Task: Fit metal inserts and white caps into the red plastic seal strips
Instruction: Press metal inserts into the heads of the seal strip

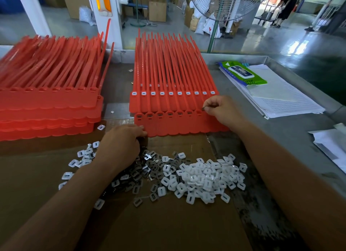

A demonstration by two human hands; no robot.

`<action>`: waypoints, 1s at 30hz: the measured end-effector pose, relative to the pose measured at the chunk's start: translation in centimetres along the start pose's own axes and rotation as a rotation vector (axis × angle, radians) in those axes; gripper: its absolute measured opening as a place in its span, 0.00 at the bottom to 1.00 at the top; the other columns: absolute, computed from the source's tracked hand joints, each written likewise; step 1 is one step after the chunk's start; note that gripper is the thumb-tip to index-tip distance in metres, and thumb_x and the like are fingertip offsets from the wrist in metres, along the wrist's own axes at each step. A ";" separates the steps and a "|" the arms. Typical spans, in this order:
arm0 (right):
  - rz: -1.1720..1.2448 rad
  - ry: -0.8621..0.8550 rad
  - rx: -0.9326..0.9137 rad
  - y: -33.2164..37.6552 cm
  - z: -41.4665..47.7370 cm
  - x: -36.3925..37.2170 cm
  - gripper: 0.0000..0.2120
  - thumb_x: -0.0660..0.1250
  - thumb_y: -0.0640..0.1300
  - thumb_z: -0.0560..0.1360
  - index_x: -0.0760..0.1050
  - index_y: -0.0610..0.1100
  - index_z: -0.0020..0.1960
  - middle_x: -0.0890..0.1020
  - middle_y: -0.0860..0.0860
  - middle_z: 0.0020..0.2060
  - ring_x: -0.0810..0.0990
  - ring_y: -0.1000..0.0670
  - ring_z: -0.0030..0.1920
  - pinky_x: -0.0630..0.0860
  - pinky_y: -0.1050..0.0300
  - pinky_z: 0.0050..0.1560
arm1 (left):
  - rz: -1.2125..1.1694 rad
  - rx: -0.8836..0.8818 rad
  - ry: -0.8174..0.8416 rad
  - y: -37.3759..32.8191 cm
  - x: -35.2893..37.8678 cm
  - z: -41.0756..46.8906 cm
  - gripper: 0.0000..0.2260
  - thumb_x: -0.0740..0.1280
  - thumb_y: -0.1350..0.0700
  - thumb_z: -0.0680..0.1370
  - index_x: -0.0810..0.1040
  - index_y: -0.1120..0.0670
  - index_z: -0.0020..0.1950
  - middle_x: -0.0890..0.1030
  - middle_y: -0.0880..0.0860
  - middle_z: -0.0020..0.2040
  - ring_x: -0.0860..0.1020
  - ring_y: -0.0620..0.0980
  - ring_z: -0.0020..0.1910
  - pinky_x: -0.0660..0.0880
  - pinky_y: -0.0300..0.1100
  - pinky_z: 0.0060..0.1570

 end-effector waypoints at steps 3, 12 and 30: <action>0.008 0.011 0.009 0.1 0.4 0.3 0.14 0.65 0.37 0.73 0.73 0.53 0.34 0.76 0.58 0.34 0.74 0.56 0.41 0.68 0.59 0.46 | -0.002 -0.004 0.002 0.1 0.0 0.0 0.20 0.59 0.69 0.71 0.79 0.53 0.57 0.76 0.48 0.62 0.71 0.49 0.63 0.64 0.43 0.63; -0.014 0.039 0.029 0.1 0.2 1.2 0.11 0.66 0.40 0.74 0.75 0.52 0.35 0.75 0.61 0.36 0.71 0.62 0.40 0.64 0.68 0.38 | -0.001 0.003 -0.002 -0.1 0.0 0.0 0.19 0.60 0.69 0.71 0.79 0.54 0.56 0.76 0.49 0.62 0.72 0.49 0.62 0.66 0.44 0.62; -0.001 -0.020 0.122 0.1 0.4 1.3 0.06 0.69 0.38 0.71 0.77 0.48 0.38 0.73 0.59 0.36 0.69 0.60 0.39 0.66 0.61 0.45 | -0.006 0.010 -0.003 -0.1 -0.1 0.0 0.18 0.60 0.68 0.71 0.79 0.54 0.56 0.76 0.50 0.61 0.72 0.49 0.62 0.66 0.43 0.62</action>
Point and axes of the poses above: each hand's wrist, its own z-axis towards the middle knuckle, its own x-axis out of the palm, y = z × x, the point moved 4 cm from there along z, towards the middle knuckle
